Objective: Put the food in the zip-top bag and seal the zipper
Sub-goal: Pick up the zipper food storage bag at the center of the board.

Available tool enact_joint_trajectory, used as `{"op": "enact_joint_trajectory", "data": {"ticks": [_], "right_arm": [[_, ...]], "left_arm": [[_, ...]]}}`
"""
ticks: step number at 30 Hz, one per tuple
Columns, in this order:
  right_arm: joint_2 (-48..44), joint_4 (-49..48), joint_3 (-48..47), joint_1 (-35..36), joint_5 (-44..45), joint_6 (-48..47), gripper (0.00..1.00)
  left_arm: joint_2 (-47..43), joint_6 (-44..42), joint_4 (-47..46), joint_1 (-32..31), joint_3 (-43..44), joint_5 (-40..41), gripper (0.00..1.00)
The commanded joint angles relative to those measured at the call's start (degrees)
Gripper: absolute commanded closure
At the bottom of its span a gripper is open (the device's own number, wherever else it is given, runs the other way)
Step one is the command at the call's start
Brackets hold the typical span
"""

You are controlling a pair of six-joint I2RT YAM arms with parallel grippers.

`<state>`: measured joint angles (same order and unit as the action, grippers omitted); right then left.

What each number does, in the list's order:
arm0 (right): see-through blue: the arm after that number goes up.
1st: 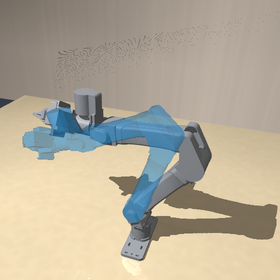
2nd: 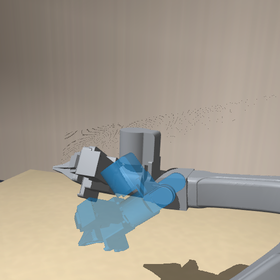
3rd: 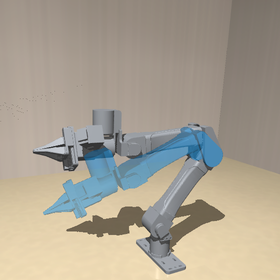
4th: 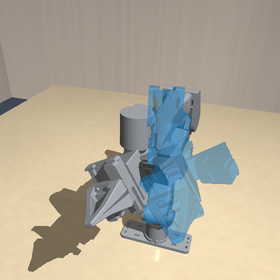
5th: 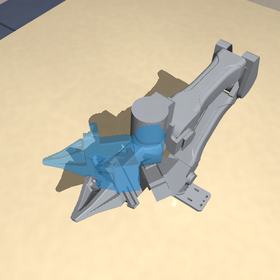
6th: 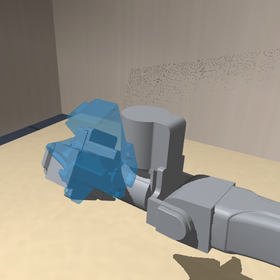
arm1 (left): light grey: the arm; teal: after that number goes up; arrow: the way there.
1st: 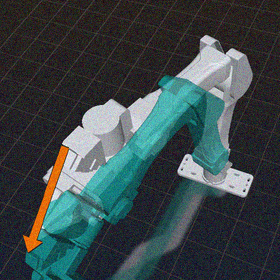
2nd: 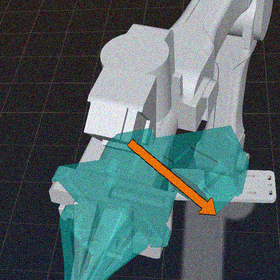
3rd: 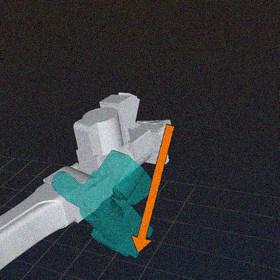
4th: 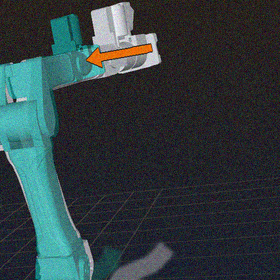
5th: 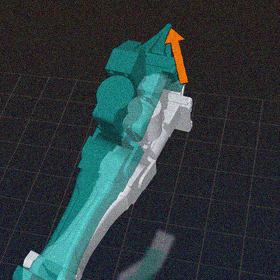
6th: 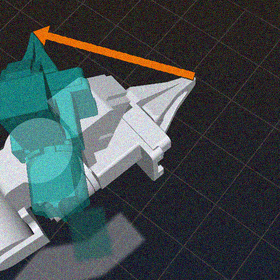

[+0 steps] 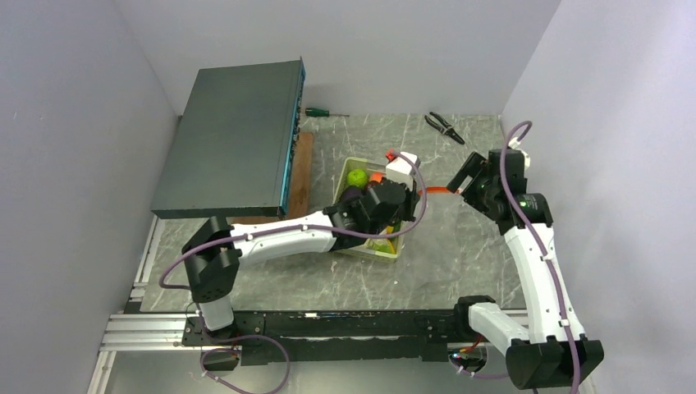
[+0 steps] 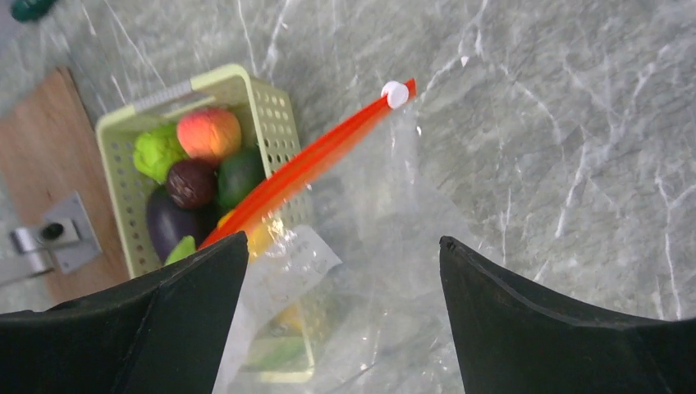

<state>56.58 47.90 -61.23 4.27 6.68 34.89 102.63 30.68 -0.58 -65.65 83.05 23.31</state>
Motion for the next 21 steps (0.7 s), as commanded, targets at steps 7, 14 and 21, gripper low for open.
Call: {"op": "enact_joint_trajectory", "data": {"ticks": [7,14,21], "right_arm": [[2.8,10.3,-10.1,-2.2,-3.1,8.5,0.28],[-1.7,7.1,-5.0,-2.1,-5.8,11.5,0.29],[-2.9,9.0,-6.7,-2.1,-2.6,11.5,0.32]], "left_arm": [[-3.9,-17.7,-26.1,-6.8,-6.0,4.4,1.00],[-4.6,-21.4,-31.9,-8.8,-8.3,5.8,1.00],[-6.2,-21.6,-33.4,-9.0,-11.2,6.4,1.00]]}}
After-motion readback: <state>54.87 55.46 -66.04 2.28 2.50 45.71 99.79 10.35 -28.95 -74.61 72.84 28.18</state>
